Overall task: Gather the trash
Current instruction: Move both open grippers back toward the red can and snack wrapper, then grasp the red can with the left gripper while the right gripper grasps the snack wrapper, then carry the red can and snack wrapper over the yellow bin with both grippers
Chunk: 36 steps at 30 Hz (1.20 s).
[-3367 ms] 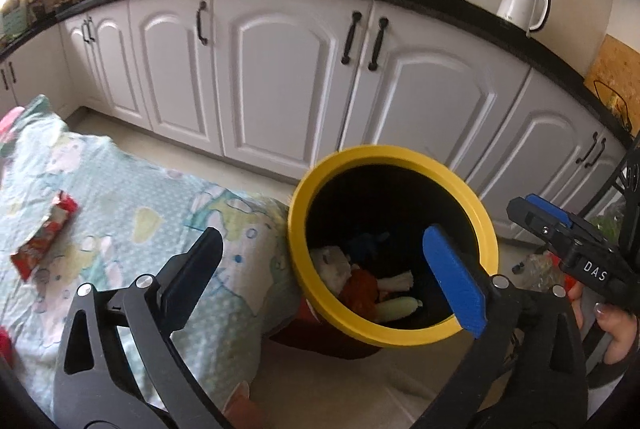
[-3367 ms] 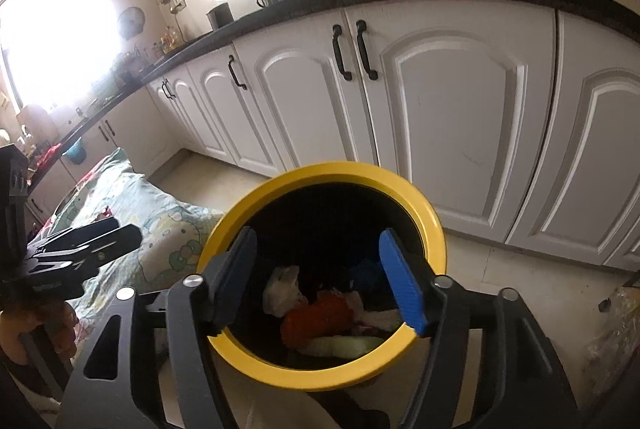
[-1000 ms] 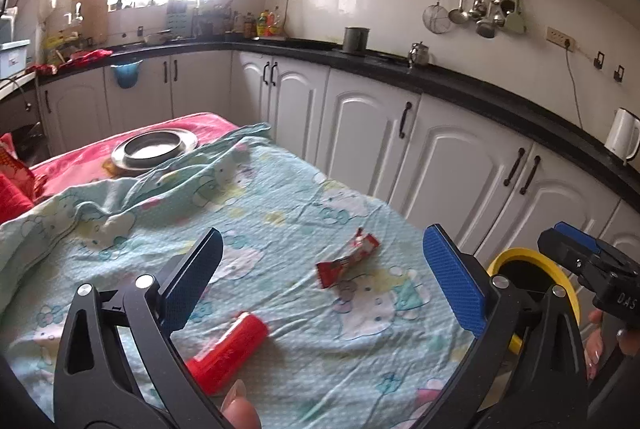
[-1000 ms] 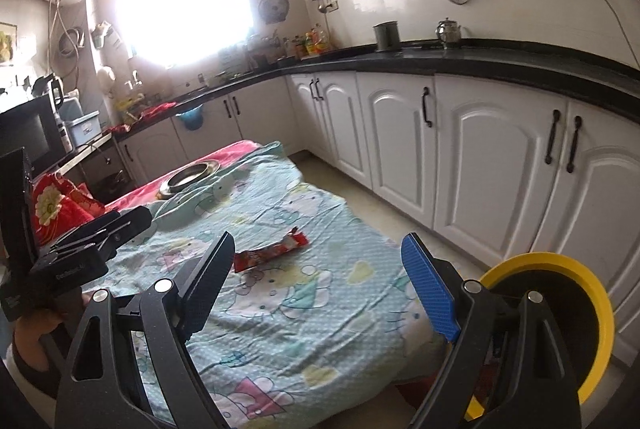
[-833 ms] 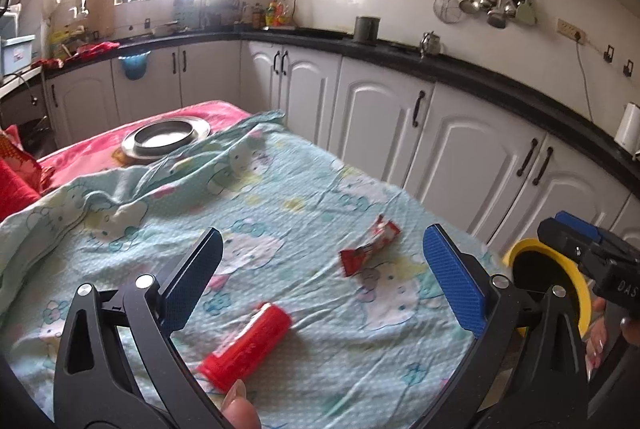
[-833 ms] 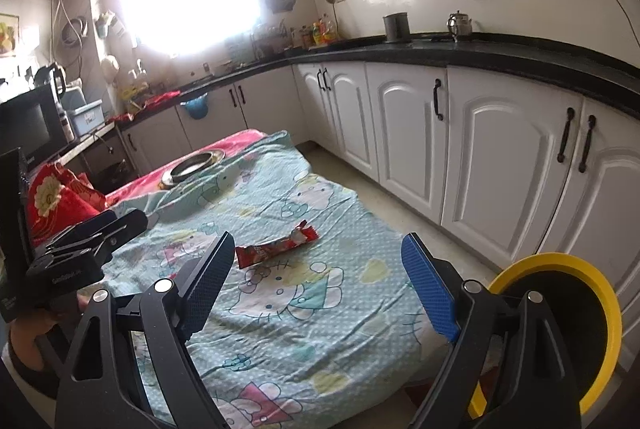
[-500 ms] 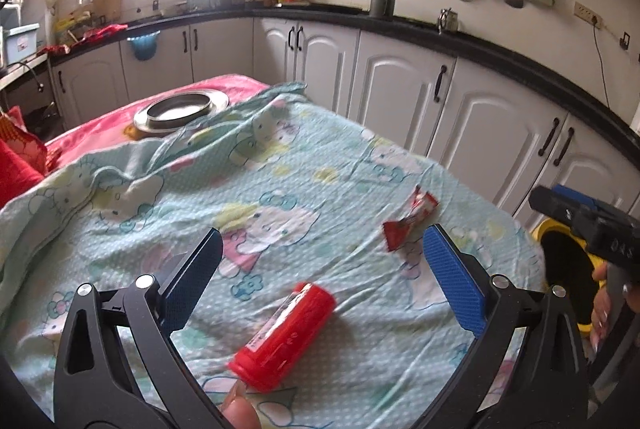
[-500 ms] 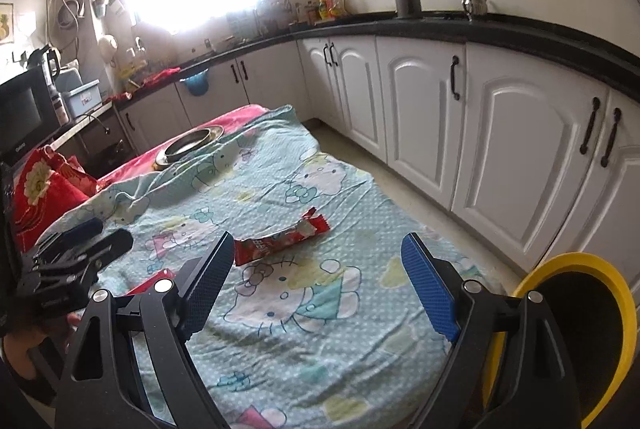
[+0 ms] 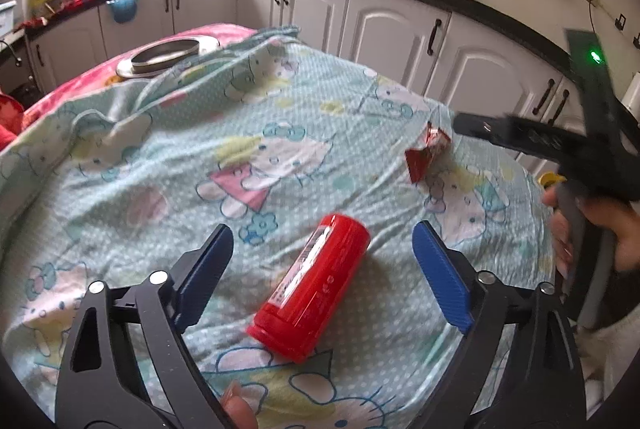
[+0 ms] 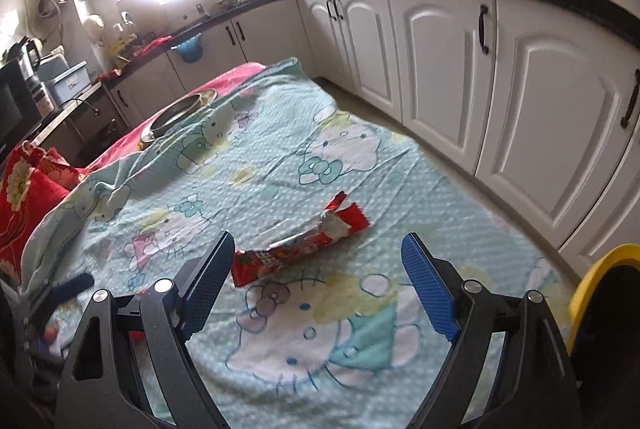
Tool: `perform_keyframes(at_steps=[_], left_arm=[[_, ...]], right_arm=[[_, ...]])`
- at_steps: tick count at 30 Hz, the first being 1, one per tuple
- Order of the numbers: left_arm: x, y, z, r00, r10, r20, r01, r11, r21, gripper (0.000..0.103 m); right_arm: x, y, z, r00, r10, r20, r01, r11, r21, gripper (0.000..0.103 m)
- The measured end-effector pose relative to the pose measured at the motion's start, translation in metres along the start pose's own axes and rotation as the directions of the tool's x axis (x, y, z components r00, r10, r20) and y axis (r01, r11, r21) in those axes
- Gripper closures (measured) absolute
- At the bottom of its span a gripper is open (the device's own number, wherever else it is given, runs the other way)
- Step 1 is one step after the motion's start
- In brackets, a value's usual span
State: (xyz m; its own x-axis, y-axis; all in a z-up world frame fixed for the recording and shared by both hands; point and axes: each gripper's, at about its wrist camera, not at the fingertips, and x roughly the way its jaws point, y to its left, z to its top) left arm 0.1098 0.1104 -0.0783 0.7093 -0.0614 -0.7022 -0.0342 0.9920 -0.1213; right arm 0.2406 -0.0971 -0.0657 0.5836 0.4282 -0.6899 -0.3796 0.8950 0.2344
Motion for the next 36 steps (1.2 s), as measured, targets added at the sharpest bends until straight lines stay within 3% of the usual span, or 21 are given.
perform_keyframes(at_steps=[6, 10, 13, 15, 17, 20, 28, 36], left_arm=[[0.015, 0.004, -0.011, 0.998, -0.011, -0.067, 0.012, 1.0, 0.007, 0.035], [0.019, 0.004, -0.015, 0.996, -0.016, -0.091, 0.018, 1.0, 0.016, 0.051], [0.02, 0.002, -0.016, 0.995, -0.019, -0.098, 0.022, 0.999, 0.025, 0.061], [0.021, 0.0, -0.017, 0.994, -0.023, -0.104, 0.026, 0.999, 0.035, 0.066], [0.022, -0.002, -0.017, 0.994, -0.018, -0.104, 0.023, 0.999, 0.048, 0.07], [0.023, -0.007, -0.017, 0.994, -0.022, -0.106, 0.028, 0.998, 0.052, 0.074], [0.022, -0.02, -0.007, 0.987, -0.124, -0.102, 0.121, 0.992, -0.037, 0.076], [-0.002, -0.075, 0.016, 0.985, -0.171, -0.003, 0.171, 0.984, 0.039, 0.076]], right_arm=[[0.037, 0.009, 0.006, 0.998, 0.001, -0.066, 0.003, 0.999, 0.054, 0.026], [0.053, 0.011, 0.007, 0.994, -0.027, -0.102, 0.035, 0.996, 0.077, 0.034], [0.062, 0.01, 0.002, 0.991, -0.035, -0.129, 0.045, 0.996, 0.08, 0.057], [0.062, 0.011, -0.002, 0.992, -0.053, -0.116, 0.06, 0.997, 0.05, 0.084], [0.059, 0.009, -0.006, 0.993, -0.036, -0.117, 0.041, 0.998, 0.043, 0.09], [0.048, 0.005, -0.016, 0.994, -0.016, -0.106, 0.017, 1.0, 0.014, 0.092], [-0.006, -0.012, -0.041, 0.999, 0.022, -0.035, -0.024, 0.999, -0.039, 0.093], [-0.078, -0.041, -0.053, 0.998, 0.024, 0.06, -0.022, 0.999, -0.032, 0.093]])
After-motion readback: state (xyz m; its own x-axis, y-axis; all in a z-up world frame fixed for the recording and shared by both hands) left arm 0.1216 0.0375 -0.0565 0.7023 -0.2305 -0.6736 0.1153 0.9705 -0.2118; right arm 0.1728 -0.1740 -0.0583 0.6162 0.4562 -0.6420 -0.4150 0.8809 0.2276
